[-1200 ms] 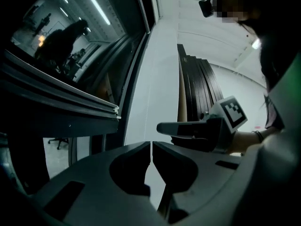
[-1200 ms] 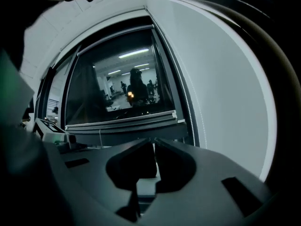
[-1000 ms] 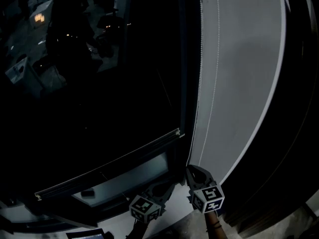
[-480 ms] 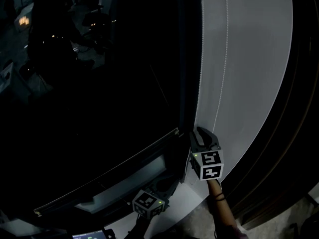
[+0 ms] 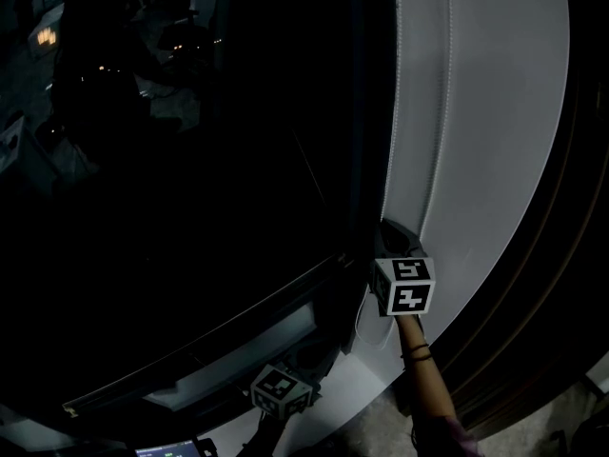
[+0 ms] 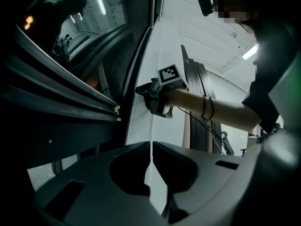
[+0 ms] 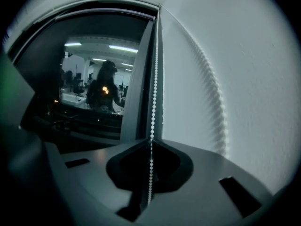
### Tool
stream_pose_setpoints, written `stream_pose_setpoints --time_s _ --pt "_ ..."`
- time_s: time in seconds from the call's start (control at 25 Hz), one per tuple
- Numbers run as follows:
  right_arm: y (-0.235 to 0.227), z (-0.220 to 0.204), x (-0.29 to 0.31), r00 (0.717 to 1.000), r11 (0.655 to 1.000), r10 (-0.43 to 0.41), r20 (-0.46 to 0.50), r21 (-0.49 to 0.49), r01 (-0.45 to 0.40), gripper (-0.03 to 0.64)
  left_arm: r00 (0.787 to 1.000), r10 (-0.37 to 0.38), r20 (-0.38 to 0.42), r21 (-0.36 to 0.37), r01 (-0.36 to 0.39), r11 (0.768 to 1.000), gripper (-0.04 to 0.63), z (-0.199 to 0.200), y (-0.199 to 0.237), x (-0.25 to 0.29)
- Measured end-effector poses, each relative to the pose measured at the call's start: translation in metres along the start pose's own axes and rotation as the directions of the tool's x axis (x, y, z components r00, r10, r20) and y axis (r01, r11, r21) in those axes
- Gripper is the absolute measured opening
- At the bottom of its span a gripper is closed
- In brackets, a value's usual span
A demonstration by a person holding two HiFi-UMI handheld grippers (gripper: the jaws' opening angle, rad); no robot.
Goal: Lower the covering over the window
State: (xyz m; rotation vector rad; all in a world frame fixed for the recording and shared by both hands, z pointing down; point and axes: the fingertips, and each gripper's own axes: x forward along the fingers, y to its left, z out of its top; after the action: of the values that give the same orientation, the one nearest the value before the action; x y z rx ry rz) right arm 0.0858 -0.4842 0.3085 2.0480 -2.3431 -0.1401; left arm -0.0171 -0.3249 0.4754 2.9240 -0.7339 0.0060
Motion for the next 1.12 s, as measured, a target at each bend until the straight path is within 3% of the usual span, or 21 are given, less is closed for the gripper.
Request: stream_pose_setpoints --time_s 0.24,0.4,0.52,0.68,0.84,1.12 --pt "0.013 -0.021 -0.021 1.0 0.996 0.026 -0.002 -0.086 -0.026 0.012 0.999 0.027 0.02 -0.019 -0.027 0.999 0.002 0.004 0.005 -0.007" --pt "0.022 -0.022 -0.044 0.998 0.998 0.032 0.058 -0.051 -0.029 0.011 0.999 0.033 0.037 -0.009 -0.032 0.999 0.003 0.015 0.007 -0.009" --pt "0.031 -0.032 -0.055 0.998 0.997 0.049 0.046 -0.057 -0.046 0.011 0.997 0.045 0.066 -0.018 -0.044 0.999 0.008 0.028 0.006 -0.009" --pt "0.045 -0.093 -0.066 0.993 0.996 0.086 -0.079 0.013 -0.085 0.011 0.994 0.031 0.108 -0.014 -0.03 0.999 0.035 0.045 0.002 -0.005" --pt "0.063 -0.172 -0.09 0.972 0.991 0.113 -0.208 0.089 -0.097 0.011 0.995 -0.016 0.095 0.023 0.014 1.0 0.057 0.052 -0.009 0.007" --pt "0.095 -0.283 -0.137 0.88 0.975 0.189 -0.435 0.191 -0.115 0.011 0.994 -0.077 0.083 0.065 0.072 0.995 0.097 0.069 -0.023 0.035"
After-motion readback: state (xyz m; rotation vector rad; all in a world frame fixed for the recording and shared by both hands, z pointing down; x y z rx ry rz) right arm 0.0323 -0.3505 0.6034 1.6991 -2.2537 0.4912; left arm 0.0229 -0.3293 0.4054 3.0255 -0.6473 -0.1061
